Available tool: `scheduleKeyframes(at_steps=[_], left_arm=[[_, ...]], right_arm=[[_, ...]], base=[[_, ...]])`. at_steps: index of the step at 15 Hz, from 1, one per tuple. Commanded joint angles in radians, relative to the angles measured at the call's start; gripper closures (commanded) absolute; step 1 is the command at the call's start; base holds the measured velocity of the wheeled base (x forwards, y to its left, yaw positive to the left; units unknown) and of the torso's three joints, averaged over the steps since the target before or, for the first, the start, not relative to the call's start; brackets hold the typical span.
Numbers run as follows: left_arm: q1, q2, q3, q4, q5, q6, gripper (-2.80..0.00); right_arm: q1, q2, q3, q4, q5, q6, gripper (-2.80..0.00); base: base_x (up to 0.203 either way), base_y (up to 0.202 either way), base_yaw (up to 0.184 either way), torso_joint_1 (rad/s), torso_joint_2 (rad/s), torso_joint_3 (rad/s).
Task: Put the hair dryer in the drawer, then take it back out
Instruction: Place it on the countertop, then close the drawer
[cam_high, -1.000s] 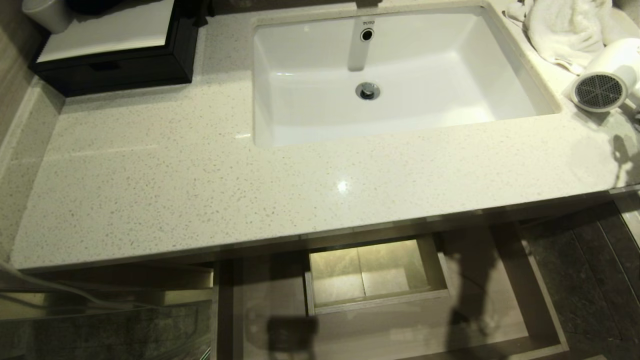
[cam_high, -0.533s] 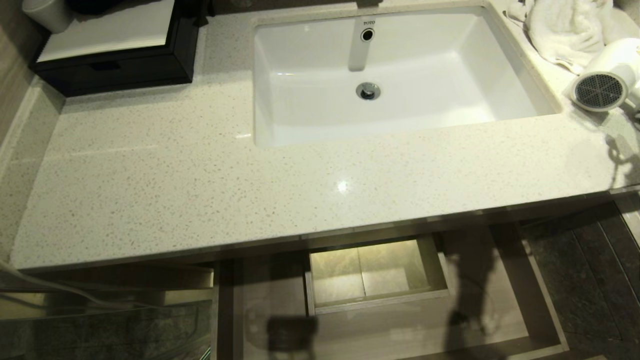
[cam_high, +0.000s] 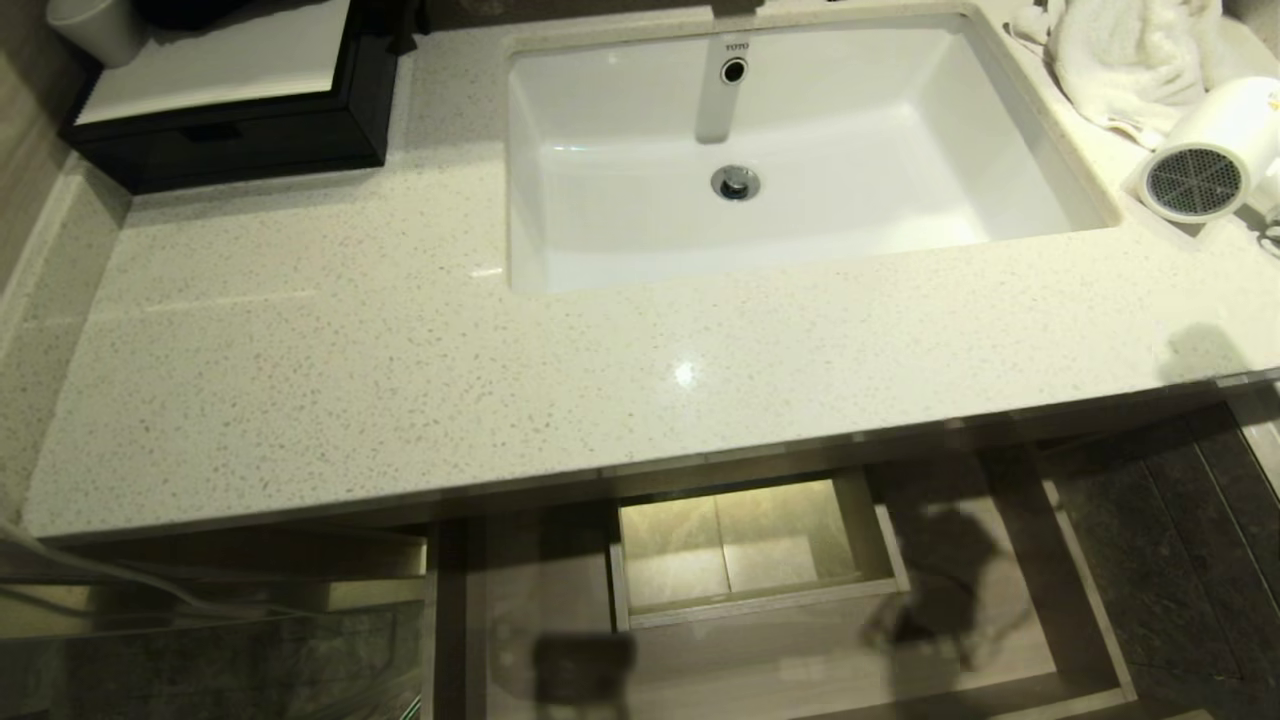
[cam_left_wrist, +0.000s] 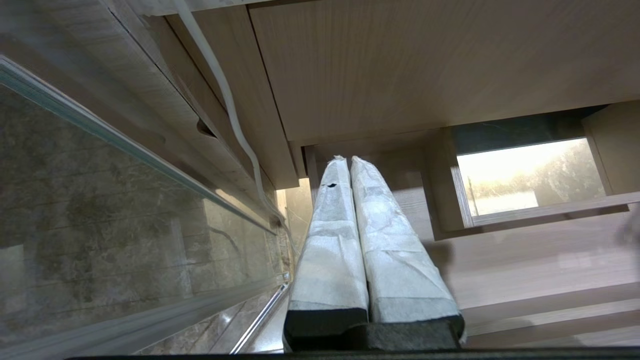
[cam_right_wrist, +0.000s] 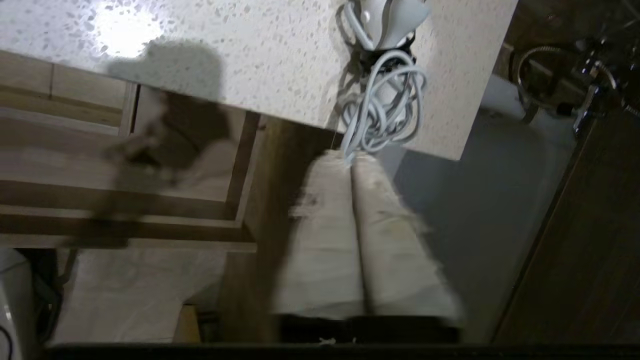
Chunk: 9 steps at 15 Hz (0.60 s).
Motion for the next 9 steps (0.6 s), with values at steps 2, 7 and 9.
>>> scheduleKeyframes(at_steps=[2,7,9], left_arm=[[0.0,0.0,0.0,-0.001,0.0,0.0,0.0],[0.0,0.0,0.0,-0.001,0.0,0.0,0.0],[-0.001,0.0,0.0,-0.001,0.0,0.0,0.0]], right_arm=[[-0.025,-0.12,0.037,0.003,-0.001,0.032,0.0],[-0.059,-0.191,0.087,0.008,-0.018,0.042,0.0],[-0.066,-0.253,0.129,0.006,-0.022,0.056,0.0]], base=[[0.0,0.0,0.0,0.0,0.0,0.0],[0.0,0.0,0.0,-0.026,0.02,-0.011],[0.0,0.0,0.0,-0.268,0.15,-0.116]])
